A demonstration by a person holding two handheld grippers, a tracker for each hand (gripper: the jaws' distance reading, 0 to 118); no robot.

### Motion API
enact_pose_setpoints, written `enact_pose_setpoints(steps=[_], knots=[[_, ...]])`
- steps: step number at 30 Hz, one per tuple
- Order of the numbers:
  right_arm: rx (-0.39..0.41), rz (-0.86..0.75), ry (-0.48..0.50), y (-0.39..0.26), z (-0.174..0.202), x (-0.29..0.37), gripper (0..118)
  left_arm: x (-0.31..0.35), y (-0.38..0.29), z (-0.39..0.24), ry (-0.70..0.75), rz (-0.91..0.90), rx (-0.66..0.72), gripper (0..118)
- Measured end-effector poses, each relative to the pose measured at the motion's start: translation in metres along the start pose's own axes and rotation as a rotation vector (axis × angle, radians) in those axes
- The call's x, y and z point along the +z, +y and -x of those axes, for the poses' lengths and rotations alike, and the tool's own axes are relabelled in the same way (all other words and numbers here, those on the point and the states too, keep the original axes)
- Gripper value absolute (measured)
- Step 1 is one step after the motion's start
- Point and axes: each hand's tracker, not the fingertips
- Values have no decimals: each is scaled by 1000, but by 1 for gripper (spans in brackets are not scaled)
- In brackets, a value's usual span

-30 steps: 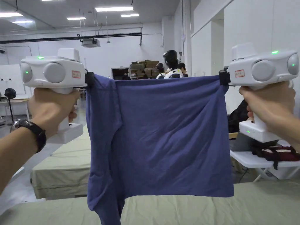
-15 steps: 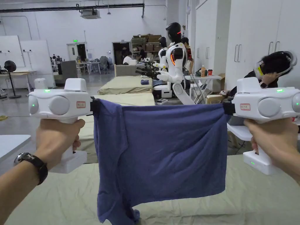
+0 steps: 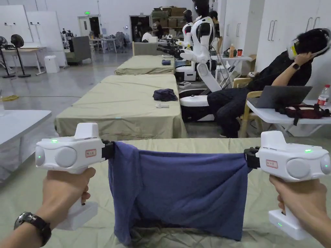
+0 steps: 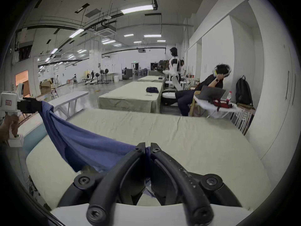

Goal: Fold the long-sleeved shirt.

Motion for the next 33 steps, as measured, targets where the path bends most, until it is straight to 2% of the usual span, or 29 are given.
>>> enact_pose_setpoints(steps=[8, 11, 16, 25, 29, 33], knots=[[-18, 70, 64, -110, 23, 55, 8, 65, -110, -2, -28, 87, -7, 3], [22, 125, 79, -146, 36, 73, 8, 85, -150, -6, -40, 138, -10, 3], [7, 171, 104, -194, 51, 96, 8, 105, -215, -2, -60, 213, 2, 3], [-52, 279, 124, -260, 67, 114, 8, 126, -297, -5, -54, 326, 36, 3], [-31, 310, 110, -276, 69, 119, 8, 134, -324, -4, -21, 353, 73, 3], [-67, 324, 105, -285, 65, 128, 8, 146, -340, -6, -8, 379, 46, 3]])
